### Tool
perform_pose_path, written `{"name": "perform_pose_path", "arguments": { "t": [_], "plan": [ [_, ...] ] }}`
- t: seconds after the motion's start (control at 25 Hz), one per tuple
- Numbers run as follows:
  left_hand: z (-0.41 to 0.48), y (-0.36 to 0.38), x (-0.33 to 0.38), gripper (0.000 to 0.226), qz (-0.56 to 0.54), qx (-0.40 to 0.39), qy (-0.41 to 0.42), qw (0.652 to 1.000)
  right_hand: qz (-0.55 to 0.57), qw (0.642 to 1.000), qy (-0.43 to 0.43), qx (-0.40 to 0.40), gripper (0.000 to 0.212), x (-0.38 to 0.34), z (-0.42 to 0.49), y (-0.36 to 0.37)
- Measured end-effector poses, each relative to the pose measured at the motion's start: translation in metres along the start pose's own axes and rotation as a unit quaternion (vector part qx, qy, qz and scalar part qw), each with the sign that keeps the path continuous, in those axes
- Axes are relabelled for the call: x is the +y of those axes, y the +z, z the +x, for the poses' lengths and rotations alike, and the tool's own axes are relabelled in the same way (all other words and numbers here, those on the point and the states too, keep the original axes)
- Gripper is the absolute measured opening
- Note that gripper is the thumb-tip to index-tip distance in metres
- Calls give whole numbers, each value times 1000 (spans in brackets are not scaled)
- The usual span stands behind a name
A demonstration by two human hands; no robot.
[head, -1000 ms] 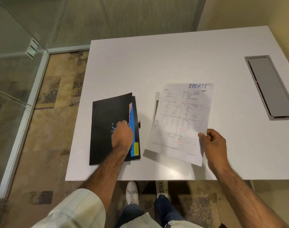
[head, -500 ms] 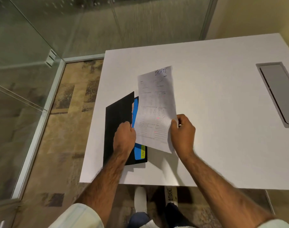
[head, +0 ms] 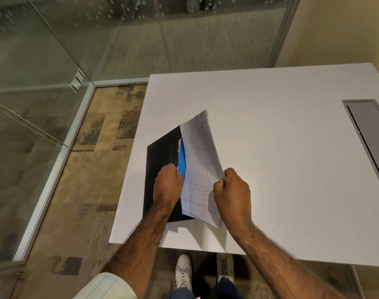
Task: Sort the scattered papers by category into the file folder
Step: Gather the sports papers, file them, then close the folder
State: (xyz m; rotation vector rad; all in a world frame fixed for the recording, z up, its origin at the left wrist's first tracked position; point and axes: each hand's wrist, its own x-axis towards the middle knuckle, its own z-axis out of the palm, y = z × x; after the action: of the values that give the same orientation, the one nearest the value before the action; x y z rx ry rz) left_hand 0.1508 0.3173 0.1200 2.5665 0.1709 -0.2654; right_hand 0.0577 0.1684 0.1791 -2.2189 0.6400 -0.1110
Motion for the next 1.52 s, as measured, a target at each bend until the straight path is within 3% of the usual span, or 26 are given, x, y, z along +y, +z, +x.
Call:
{"name": "perform_pose_path", "arguments": {
  "t": [0.24,0.72,0.92,1.24,1.52],
  "plan": [
    [1,-2,-5,20,-21,3,5,1000,-4,999,-7,-53,23,-17,-7,-6],
    [8,-2,-16,17,-46,30,-4,998,-6,998,-2,-68,17,-26,-4,-17],
    [7,-4,-15,21,-59,27,-6,998,39,998,-2,-57,14,-23,11,-5],
    [10,-6,-20,21,-63,18,-5,998,136,990,-24,34,14,-20,20,-5],
    [12,-11,-17,27,-68,27,0,997,82,995,-54,-19,10,-7,1,34]
  ]
}}
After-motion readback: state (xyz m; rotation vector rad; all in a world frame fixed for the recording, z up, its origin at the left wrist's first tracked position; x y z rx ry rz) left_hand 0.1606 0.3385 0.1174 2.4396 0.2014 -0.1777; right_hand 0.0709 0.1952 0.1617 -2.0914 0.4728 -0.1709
